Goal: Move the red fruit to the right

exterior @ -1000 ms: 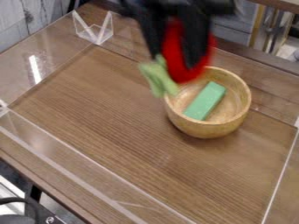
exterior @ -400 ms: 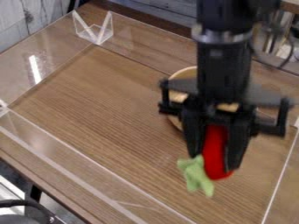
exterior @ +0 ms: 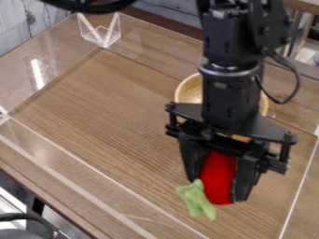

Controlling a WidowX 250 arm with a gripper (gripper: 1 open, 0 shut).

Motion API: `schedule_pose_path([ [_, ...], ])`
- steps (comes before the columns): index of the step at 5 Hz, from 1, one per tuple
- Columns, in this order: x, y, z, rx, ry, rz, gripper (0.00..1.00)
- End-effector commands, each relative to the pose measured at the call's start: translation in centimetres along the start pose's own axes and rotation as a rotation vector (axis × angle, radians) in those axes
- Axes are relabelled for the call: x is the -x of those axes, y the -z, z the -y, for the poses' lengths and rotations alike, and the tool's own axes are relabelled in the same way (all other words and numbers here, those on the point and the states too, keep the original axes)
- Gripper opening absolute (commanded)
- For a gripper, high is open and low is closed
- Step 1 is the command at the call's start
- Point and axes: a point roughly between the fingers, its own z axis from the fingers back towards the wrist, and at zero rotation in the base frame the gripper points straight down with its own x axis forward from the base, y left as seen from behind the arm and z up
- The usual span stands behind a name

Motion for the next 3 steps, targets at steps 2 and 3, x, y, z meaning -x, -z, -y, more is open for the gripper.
schedule_pose_path([
  [2, -1.5, -1.2, -2.7, 0.001, 0.054, 0.066, 0.0],
  [3, -2.3, -2.8, -3.6, 0.0, -0.02, 0.098, 0.0],
])
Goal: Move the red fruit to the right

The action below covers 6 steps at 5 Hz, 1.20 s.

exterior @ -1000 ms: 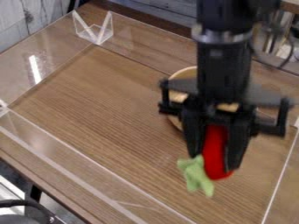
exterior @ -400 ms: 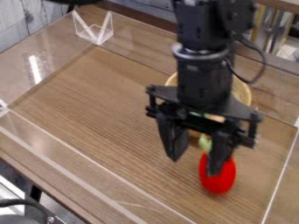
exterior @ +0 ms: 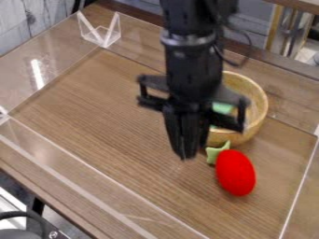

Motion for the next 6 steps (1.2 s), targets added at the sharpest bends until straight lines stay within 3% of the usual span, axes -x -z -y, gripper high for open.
schedule_pose_path([
  [1, -1.4, -2.6, 0.3, 0.009, -0.09, 0.087, 0.0],
  [2, -2.2, -3.4, 1.2, 0.005, -0.13, 0.108, 0.0],
  [4, -1.6, -4.1, 1.7, -0.021, -0.096, 0.133, 0.0],
  [6, -0.4, -3.4, 4.8, -0.042, 0.012, 0.129, 0.0],
])
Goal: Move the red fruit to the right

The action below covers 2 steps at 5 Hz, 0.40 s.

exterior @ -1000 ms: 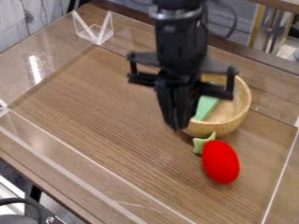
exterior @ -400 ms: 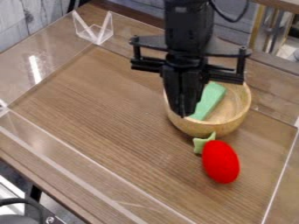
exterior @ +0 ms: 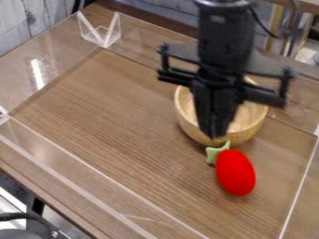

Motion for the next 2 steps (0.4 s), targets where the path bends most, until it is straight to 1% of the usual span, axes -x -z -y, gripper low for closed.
schedule_pose_path([
  [1, -1.61, -1.0, 0.21, 0.025, -0.004, 0.066, 0.0],
  [2, -2.59, -0.94, -0.39, 0.026, -0.003, 0.076, 0.0],
])
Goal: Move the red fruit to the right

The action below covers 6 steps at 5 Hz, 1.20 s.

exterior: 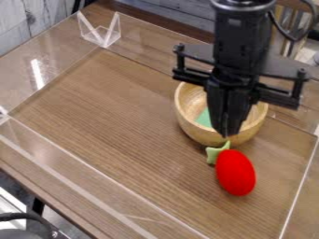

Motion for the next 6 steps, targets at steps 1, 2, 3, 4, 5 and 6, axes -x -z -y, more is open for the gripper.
schedule_pose_path([
  [1, -0.1, -0.4, -0.2, 0.014, 0.008, 0.041, 0.0],
  [2, 0.5, 0.4, -0.6, 0.011, 0.007, 0.037, 0.0],
  [3, -0.3, -1.6, -2.4, 0.016, 0.009, 0.057, 0.0],
  [4, -0.6, -2.4, -3.6, 0.014, 0.008, 0.064, 0.0],
  [5, -0.5, -2.1, -2.8, 0.01, 0.055, 0.068, 0.0],
  [6, -0.5, -1.5, -1.9, 0.007, 0.104, 0.067, 0.0],
])
